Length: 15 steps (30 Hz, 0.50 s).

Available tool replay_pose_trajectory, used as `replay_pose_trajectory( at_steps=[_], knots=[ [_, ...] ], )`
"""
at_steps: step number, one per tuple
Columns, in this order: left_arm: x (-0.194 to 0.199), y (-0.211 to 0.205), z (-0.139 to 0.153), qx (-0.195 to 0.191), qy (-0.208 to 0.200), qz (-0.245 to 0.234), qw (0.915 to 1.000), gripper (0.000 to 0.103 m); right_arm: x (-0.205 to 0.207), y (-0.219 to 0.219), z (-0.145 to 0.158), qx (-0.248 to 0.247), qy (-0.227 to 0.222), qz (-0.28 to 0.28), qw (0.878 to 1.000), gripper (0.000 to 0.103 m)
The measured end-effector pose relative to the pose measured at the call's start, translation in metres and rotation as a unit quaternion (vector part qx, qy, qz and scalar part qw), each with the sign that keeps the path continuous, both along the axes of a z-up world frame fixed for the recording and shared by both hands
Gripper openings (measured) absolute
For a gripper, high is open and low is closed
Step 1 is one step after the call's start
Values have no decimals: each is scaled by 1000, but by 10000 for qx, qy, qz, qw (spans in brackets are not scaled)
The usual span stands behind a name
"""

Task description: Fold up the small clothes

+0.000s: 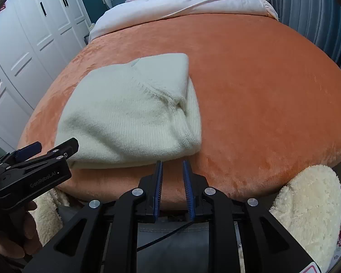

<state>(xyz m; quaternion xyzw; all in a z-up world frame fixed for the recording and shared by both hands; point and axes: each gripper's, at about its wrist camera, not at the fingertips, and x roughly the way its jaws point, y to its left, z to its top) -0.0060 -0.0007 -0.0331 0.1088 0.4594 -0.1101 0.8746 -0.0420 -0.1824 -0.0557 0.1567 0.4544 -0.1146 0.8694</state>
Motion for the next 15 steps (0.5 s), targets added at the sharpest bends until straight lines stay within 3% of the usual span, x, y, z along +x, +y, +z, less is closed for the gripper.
replay_pose_trajectory(
  at_steps=[15],
  knots=[
    [-22,9,-4,-5,-248,74,9997,93,-9,19,-4,-413,-44,46,9991,31]
  ],
)
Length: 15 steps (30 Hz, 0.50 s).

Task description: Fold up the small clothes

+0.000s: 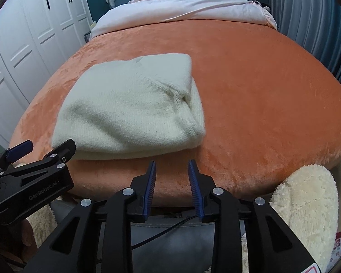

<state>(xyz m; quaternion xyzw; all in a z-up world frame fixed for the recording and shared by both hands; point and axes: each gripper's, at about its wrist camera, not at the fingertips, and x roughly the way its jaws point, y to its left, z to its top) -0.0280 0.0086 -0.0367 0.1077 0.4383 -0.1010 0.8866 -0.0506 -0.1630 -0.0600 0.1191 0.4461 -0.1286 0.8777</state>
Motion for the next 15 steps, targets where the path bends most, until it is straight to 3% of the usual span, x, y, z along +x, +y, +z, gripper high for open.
replay_pose_trajectory(
  at_steps=[15],
  knots=[
    [2,14,-7,-106,98,207,9997,93,5,18,-5,-168,69,-13,9998,38]
  ],
)
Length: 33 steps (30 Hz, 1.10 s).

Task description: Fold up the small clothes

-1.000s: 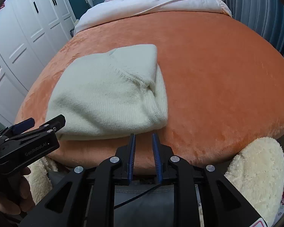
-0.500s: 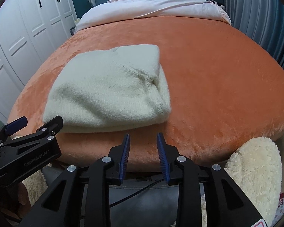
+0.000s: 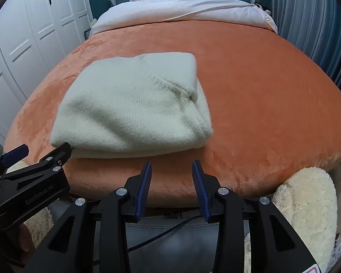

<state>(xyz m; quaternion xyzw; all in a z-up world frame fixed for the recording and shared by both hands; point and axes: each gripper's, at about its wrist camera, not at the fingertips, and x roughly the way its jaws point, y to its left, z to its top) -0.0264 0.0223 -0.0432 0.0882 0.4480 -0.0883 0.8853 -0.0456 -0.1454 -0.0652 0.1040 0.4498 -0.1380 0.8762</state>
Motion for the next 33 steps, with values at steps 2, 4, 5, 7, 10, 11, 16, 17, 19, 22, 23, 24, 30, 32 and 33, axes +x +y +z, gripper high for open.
replay_pose_trajectory(
  at_steps=[2,4,5,7,10,11,16,17,19,22,23,24,30,32,33],
  knots=[
    [0,0,-1,17,11,5,10000,93,1,0,-1,22,29,-5,10000,38],
    [0,-1,-2,32,15,2,10000,93,2,0,-2,29,41,1,10000,38],
    [0,-1,-2,27,12,0,10000,93,2,0,-2,20,45,0,10000,38],
    [0,-1,-3,39,7,2,10000,93,2,0,-2,9,58,5,10000,38],
    [-1,-1,-3,32,9,-6,10000,93,3,-2,-3,22,74,5,10000,39],
    [-1,-2,-4,37,9,-16,10000,93,2,-2,-4,34,86,-3,10000,39],
    [-4,-3,-8,87,13,-41,10000,93,3,-3,-6,77,127,-7,9999,39],
    [-4,-3,-8,86,11,-36,10000,93,3,-4,-7,81,137,-6,9999,39],
    [-4,-3,-9,85,15,-37,10000,93,3,-4,-8,79,141,-6,9999,39],
    [-4,-3,-10,82,33,-30,10000,93,3,-5,-8,88,153,-6,9998,39],
    [-4,-3,-11,82,40,-23,10000,93,3,-4,-9,91,158,-10,9998,39],
    [-4,-3,-11,80,43,-21,10000,93,3,-4,-9,91,162,-15,9998,39],
    [-5,-4,-11,97,11,-38,9999,93,3,-7,-10,85,154,-5,9998,39],
    [-6,-5,-12,116,1,-45,9999,93,3,-7,-10,89,147,-12,9999,39],
    [-7,-5,-12,117,3,-49,9999,93,3,-7,-10,89,145,-15,9999,39]
  ],
)
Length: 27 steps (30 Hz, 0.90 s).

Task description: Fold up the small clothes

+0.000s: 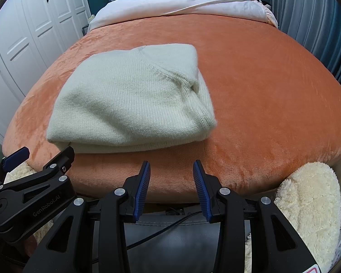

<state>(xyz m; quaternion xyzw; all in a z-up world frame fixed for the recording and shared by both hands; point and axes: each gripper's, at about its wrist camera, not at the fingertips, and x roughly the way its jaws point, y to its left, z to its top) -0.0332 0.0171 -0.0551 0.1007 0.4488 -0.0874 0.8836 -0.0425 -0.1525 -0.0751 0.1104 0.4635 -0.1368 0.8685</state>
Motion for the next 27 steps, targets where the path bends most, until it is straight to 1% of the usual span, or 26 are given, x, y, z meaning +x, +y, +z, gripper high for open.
replay_pose_trajectory(
  at_steps=[13,22,27],
  knots=[
    [2,0,-2,5,70,35,10000,93,-1,1,0,-5,1,0,10000,39],
    [2,1,-6,-64,185,18,9998,93,-1,1,0,-11,0,6,10000,39],
    [-1,-1,-7,13,158,6,9999,93,-1,2,0,-10,-2,-1,10000,39]
  ],
)
